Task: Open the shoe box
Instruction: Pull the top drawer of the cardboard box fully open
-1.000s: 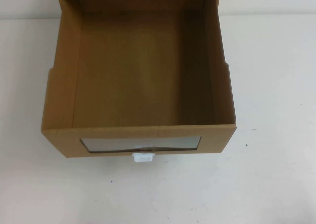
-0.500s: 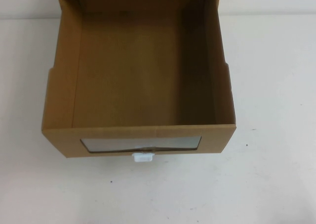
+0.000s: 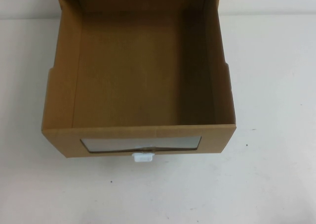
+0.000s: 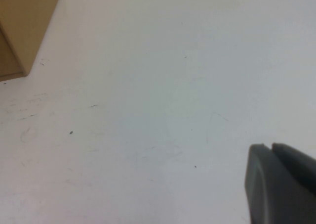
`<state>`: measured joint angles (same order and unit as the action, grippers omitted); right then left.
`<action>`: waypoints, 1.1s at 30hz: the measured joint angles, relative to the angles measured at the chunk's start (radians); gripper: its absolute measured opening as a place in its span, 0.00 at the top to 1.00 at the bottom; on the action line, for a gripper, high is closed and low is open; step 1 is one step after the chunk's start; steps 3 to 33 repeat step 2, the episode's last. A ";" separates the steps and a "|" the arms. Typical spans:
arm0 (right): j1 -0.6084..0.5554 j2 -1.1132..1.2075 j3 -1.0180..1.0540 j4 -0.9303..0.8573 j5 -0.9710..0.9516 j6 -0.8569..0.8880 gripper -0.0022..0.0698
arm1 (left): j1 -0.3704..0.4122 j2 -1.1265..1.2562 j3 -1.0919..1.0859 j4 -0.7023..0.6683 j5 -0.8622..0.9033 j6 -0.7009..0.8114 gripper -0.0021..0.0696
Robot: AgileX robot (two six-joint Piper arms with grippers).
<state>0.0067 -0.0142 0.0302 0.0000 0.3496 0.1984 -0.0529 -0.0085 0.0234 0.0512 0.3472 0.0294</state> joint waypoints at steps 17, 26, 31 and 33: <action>0.000 0.000 0.000 0.000 0.000 0.000 1.00 | 0.000 0.000 0.000 0.000 0.000 0.000 0.98; 0.000 0.000 0.000 0.000 0.000 0.000 1.00 | 0.000 0.000 0.000 0.000 0.000 0.000 0.98; 0.000 0.000 0.000 0.000 0.000 0.000 1.00 | 0.000 0.000 0.000 0.000 0.000 0.000 0.98; 0.000 0.000 0.000 0.000 0.000 0.000 1.00 | 0.000 0.000 0.000 0.000 0.000 0.000 0.98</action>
